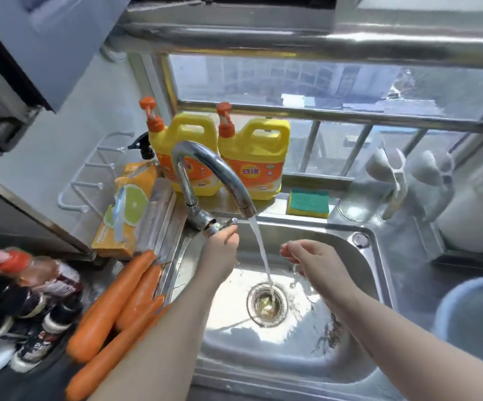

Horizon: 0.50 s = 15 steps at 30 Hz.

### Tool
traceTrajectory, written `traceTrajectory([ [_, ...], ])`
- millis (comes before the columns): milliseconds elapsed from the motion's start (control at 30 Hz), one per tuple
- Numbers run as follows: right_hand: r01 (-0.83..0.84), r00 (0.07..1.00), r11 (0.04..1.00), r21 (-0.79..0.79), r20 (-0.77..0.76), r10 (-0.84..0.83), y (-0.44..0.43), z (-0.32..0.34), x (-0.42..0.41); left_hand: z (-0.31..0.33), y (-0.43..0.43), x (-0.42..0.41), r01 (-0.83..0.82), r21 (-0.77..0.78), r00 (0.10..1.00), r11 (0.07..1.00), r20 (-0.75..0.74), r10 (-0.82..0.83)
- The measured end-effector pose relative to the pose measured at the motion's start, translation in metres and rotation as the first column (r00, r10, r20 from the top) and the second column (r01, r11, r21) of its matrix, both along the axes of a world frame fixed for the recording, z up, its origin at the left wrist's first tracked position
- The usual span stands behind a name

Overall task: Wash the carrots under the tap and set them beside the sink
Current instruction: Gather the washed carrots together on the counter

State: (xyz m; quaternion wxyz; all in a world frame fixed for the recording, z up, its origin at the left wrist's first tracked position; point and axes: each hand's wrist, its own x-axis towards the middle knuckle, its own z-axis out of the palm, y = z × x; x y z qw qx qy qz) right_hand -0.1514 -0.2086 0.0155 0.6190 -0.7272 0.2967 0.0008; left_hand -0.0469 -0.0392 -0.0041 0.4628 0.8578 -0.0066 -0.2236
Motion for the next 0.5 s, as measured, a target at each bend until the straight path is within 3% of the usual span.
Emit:
traceTrajectory([
  [200, -0.069, 0.996, 0.997, 0.016, -0.059, 0.070, 0.007, -0.001, 0.000, -0.004, 0.005, 0.008, -0.023, -0.063, 0.997, 0.998, -0.079, 0.018],
  [367, -0.118, 0.989, 0.993, 0.020, -0.082, 0.119, 0.009, 0.007, 0.003, 0.011, -0.006, 0.039, -0.144, -0.194, 0.978, 0.970, -0.181, 0.109],
  [500, -0.149, 0.983, 0.989, 0.021, -0.107, 0.150, 0.009, 0.008, 0.000, 0.010, -0.009, 0.043, -0.077, -0.150, 0.978, 0.986, -0.203, 0.045],
])
